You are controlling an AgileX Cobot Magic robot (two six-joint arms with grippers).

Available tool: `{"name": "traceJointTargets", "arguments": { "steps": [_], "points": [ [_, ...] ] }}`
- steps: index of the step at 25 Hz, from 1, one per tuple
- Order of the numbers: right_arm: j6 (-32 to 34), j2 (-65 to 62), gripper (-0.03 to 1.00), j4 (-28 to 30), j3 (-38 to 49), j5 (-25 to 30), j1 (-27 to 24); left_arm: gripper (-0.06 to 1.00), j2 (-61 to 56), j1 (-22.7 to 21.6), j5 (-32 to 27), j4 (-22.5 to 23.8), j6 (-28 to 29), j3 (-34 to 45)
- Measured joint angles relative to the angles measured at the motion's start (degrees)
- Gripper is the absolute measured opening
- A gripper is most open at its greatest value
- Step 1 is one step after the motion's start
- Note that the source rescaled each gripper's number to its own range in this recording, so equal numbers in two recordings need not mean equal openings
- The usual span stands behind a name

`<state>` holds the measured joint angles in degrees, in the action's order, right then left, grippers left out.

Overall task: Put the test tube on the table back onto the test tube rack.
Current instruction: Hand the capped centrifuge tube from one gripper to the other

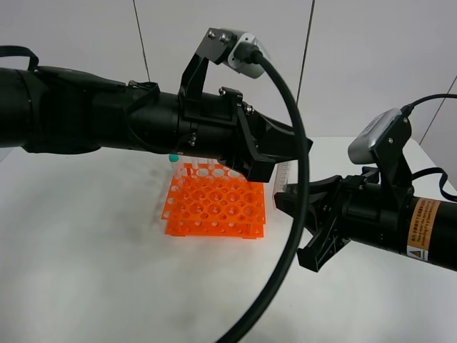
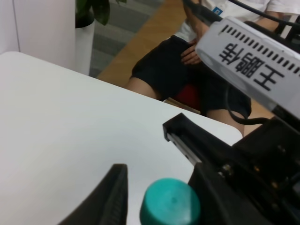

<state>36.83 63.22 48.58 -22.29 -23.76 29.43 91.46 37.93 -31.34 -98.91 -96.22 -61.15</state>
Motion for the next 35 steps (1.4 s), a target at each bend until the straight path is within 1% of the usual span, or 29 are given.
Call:
{"name": "traceJointTargets", "arguments": {
  "steps": [2, 4, 5, 9, 20, 21, 22, 24, 25, 26, 27, 29, 30, 32, 35],
  "points": [
    [0.0, 0.0, 0.01, 0.0, 0.0, 0.0, 0.0, 0.13, 0.0, 0.0, 0.43, 0.0, 0.0, 0.0],
    [0.0, 0.0, 0.01, 0.0, 0.0, 0.0, 0.0, 0.01, 0.0, 0.0, 1.29, 0.0, -0.11, 0.0],
    [0.0, 0.0, 0.01, 0.0, 0.0, 0.01, 0.0, 0.0, 0.0, 0.0, 1.37, -0.05, -0.59, 0.0],
    [0.0, 0.04, 0.01, 0.0, 0.0, 0.01, 0.0, 0.0, 0.0, 0.06, 1.51, -0.05, -2.29, 0.0],
    [0.0, 0.18, 0.01, -0.24, 0.0, 0.06, 0.0, 0.0, 0.0, 0.17, 2.72, -0.09, -2.41, 0.0],
    [0.0, 0.18, 0.05, -0.25, 0.0, 0.06, 0.0, 0.0, 0.0, 0.17, 2.75, -0.09, -2.41, 0.0],
    [0.0, 0.18, 0.14, -0.25, 0.0, 0.06, 0.0, 0.0, 0.0, 0.17, 3.17, -0.04, -2.62, 0.0],
    [0.0, 0.18, 0.42, -0.25, 0.0, -0.05, 0.0, 0.0, 0.0, 0.17, 4.42, -0.04, -2.74, 0.0],
    [0.0, 0.18, 0.6, -0.25, 0.0, -0.05, 0.0, 0.0, 0.0, 0.12, 4.77, -0.04, -2.8, 0.0],
    [0.0, 0.18, 0.75, -0.25, 0.0, -0.05, 0.0, 0.0, 0.0, 0.12, 4.76, -0.04, -2.8, 0.0],
    [0.0, 0.18, 0.85, -0.25, 0.0, -0.05, 0.0, 0.0, 0.0, 0.12, 4.76, -0.04, -2.8, 0.0],
    [0.0, 0.18, 0.94, -0.25, 0.0, -0.05, 0.0, 0.0, 0.0, 0.12, 4.82, -0.04, -2.81, 0.0],
    [0.0, 0.18, 0.96, -0.25, 0.0, -0.05, 0.0, 0.0, 0.0, 0.12, 5.09, -0.04, -2.81, 0.0],
    [-1.29, 0.18, 0.98, -0.25, 0.0, 0.59, 0.0, 0.0, 0.0, 0.12, 6.15, -0.04, -2.86, -0.15],
    [-4.22, 0.18, 0.98, -1.28, 0.0, 4.9, -0.37, 0.0, 0.0, 0.12, 7.78, -0.04, -2.99, -0.15]
  ]
}}
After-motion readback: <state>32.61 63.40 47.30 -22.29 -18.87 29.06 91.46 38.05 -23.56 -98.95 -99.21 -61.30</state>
